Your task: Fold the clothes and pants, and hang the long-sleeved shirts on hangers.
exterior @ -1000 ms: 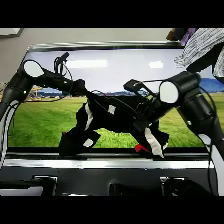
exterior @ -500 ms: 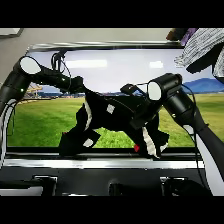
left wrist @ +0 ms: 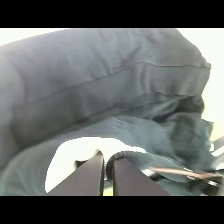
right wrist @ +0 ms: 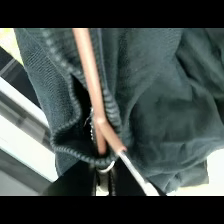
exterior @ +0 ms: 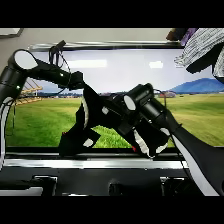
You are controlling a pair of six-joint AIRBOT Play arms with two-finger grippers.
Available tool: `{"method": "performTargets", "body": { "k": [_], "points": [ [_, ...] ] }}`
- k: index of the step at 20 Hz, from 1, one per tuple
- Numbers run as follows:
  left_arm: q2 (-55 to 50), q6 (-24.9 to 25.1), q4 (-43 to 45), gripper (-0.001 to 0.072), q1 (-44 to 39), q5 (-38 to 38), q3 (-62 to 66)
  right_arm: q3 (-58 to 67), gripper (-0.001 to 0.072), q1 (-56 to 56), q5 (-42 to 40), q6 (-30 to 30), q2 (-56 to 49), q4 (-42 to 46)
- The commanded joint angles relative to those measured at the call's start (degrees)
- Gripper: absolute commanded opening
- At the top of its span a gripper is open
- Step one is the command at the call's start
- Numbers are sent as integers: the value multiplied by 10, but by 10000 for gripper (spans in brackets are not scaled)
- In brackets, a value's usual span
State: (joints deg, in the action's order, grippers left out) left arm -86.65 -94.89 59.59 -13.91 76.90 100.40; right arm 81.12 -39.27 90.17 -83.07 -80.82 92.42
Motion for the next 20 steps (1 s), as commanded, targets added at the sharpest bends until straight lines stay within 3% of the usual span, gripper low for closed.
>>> {"method": "performTargets", "body": {
  "k": [1, 3, 4, 8, 10, 11, 13, 14, 17, 20],
  "points": [
    [18, -18, -6, 29, -9, 70, 24, 2, 33, -13, -76, -57, -16, 3],
    [49, -16, -2, 29, -32, 110, -13, 17, 33, -14, -108, -70, -16, 1],
    [78, -13, 2, 29, -50, 92, -69, 30, 33, -14, -113, -70, -16, 0],
    [201, 11, -31, 30, -114, -109, -358, 77, 33, -14, -100, -51, -16, -20],
    [224, 26, -79, 52, -122, -182, -425, 82, 33, -14, -76, -31, -14, -35],
    [224, 30, -86, 208, -121, -193, -426, 82, 33, -14, -66, -16, -12, -36],
    [225, 42, -86, 616, -102, -187, -404, 82, 33, -13, -60, 22, -6, -31],
    [226, 57, -86, 698, -84, -171, -384, 82, 33, -13, -59, 42, -1, -28],
    [231, 119, -86, 695, 2, -106, -306, 82, 33, -2, -47, 92, 14, -14],
    [233, 241, -86, 677, 78, -68, -260, 82, 33, 29, -58, 178, 32, -29]
  ]
}}
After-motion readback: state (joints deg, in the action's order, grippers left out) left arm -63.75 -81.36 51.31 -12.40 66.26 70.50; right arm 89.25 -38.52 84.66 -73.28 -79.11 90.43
